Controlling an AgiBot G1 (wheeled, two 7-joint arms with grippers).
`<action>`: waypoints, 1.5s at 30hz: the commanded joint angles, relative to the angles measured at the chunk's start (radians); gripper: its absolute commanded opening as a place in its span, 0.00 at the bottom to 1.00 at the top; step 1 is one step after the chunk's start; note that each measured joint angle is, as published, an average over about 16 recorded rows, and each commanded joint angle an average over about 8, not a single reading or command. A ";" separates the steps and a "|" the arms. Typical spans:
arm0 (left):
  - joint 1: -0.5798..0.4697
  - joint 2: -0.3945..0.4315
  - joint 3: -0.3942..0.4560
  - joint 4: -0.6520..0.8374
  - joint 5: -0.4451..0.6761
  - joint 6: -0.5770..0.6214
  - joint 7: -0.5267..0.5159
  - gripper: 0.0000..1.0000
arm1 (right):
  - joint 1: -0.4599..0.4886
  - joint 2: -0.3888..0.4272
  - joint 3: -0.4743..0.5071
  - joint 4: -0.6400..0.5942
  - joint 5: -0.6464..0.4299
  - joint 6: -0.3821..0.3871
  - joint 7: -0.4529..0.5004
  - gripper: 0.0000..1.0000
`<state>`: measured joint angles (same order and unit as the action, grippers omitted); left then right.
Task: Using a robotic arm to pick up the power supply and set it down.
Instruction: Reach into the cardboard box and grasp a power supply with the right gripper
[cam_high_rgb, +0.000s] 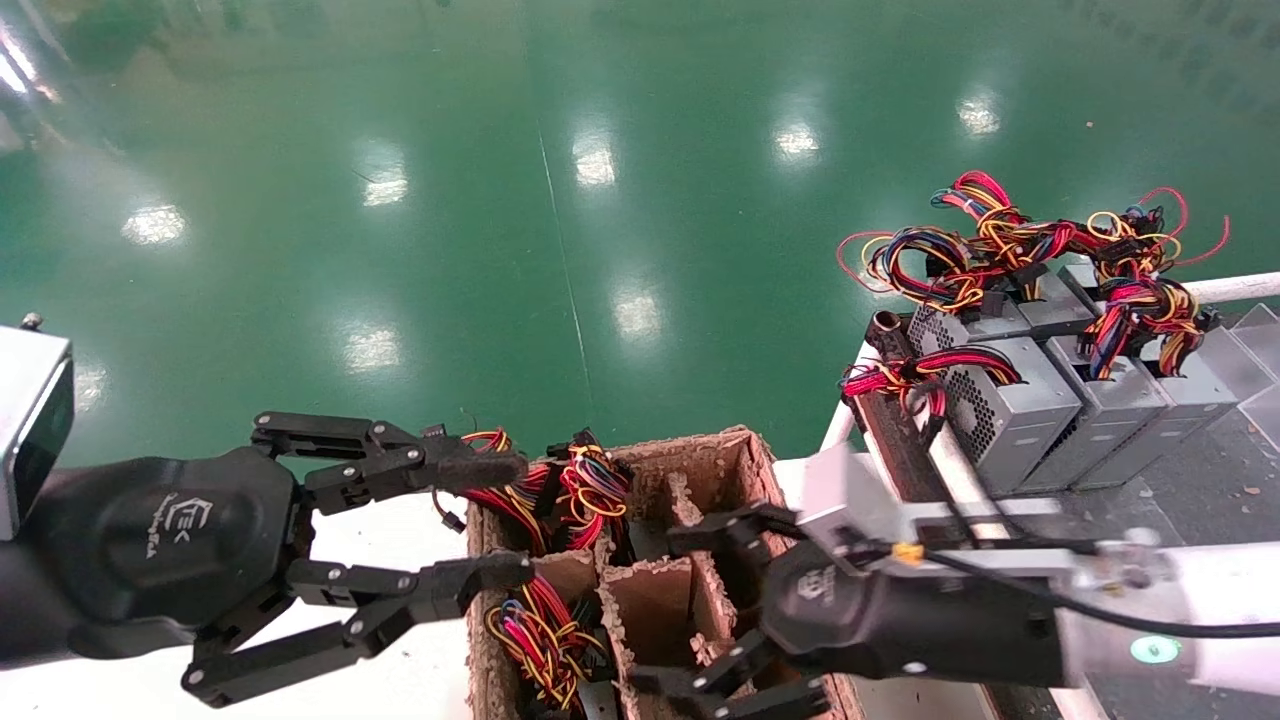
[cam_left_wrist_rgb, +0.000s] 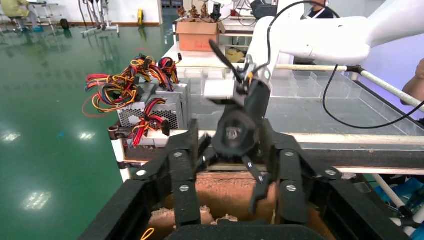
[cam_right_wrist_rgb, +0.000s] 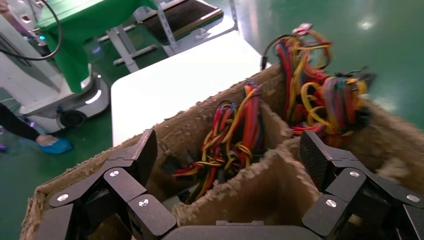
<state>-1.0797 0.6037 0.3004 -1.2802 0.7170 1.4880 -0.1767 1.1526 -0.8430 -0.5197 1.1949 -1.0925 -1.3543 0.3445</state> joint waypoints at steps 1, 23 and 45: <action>0.000 0.000 0.000 0.000 0.000 0.000 0.000 1.00 | 0.006 -0.022 -0.013 -0.008 -0.014 0.004 0.005 1.00; 0.000 0.000 0.001 0.000 -0.001 -0.001 0.001 1.00 | -0.022 -0.204 -0.129 -0.006 -0.176 0.112 0.049 0.00; -0.001 -0.001 0.002 0.000 -0.002 -0.001 0.001 1.00 | -0.034 -0.252 -0.151 0.013 -0.265 0.228 0.082 0.00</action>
<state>-1.0802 0.6028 0.3026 -1.2802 0.7155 1.4871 -0.1756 1.1190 -1.0947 -0.6706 1.2085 -1.3579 -1.1274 0.4256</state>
